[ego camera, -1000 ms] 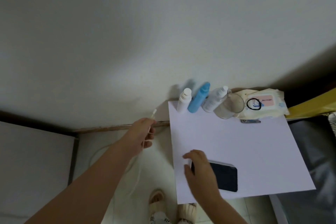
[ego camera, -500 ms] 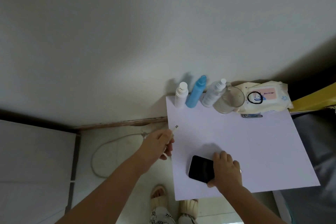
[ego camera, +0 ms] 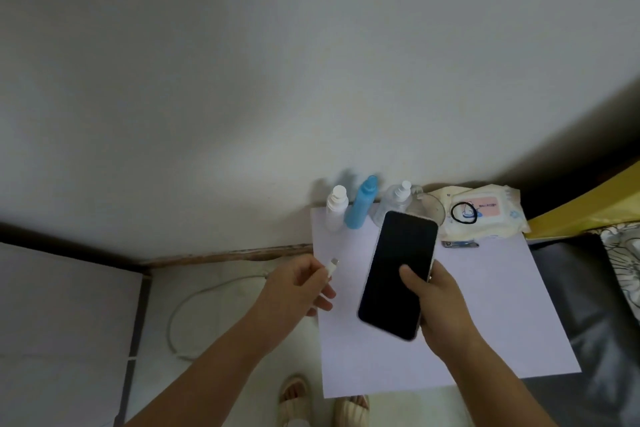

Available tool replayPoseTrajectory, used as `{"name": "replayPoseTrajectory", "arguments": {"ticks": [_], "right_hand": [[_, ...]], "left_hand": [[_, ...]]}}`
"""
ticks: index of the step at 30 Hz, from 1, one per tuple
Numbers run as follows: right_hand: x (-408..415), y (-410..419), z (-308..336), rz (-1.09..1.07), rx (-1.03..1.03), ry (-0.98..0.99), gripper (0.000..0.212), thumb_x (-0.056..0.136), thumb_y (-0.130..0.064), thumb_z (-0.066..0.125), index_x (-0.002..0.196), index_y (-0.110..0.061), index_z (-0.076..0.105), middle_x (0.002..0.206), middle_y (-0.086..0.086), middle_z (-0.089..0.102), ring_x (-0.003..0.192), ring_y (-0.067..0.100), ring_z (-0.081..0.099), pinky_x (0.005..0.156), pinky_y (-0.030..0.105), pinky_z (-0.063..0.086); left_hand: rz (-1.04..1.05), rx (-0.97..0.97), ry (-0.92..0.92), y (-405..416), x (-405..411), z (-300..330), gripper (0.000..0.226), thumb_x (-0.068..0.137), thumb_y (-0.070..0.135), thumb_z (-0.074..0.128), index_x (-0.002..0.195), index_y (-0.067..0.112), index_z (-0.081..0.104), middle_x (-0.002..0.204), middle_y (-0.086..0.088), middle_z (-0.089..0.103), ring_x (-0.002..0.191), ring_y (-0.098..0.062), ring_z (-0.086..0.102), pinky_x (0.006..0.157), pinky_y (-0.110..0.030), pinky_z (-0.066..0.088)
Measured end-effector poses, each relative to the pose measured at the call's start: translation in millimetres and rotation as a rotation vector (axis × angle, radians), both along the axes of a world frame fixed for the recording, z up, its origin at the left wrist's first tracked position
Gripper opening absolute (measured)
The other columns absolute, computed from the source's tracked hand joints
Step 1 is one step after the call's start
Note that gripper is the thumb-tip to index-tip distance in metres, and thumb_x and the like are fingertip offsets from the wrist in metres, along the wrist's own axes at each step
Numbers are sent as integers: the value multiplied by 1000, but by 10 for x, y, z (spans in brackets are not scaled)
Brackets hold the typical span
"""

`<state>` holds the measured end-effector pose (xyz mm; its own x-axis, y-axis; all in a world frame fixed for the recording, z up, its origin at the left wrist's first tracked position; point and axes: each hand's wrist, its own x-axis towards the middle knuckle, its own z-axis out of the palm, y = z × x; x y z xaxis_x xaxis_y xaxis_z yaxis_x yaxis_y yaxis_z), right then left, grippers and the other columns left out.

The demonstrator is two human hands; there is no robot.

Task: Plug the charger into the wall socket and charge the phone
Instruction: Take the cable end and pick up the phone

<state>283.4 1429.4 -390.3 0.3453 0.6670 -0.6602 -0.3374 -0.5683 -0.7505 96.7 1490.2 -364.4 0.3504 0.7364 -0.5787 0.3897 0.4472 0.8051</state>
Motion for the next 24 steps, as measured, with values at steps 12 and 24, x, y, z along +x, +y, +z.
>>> {"name": "replayPoseTrajectory", "arguments": {"ticks": [12, 24], "right_hand": [[-181, 341, 625, -422, 257, 387, 20, 95, -11, 48, 111, -14, 57, 113, 9, 67, 112, 31, 60, 98, 54, 48], [-322, 356, 760, -412, 312, 313, 24, 95, -8, 47, 116, -18, 52, 98, -3, 66, 91, 16, 63, 75, 33, 52]], "left_hand": [[16, 77, -36, -164, 117, 501, 16, 88, 18, 55, 78, 15, 66, 54, 5, 61, 42, -8, 59, 52, -20, 54], [60, 105, -34, -179, 104, 584, 15, 89, 13, 54, 83, 8, 67, 50, 5, 60, 33, -7, 48, 38, -17, 42]]}}
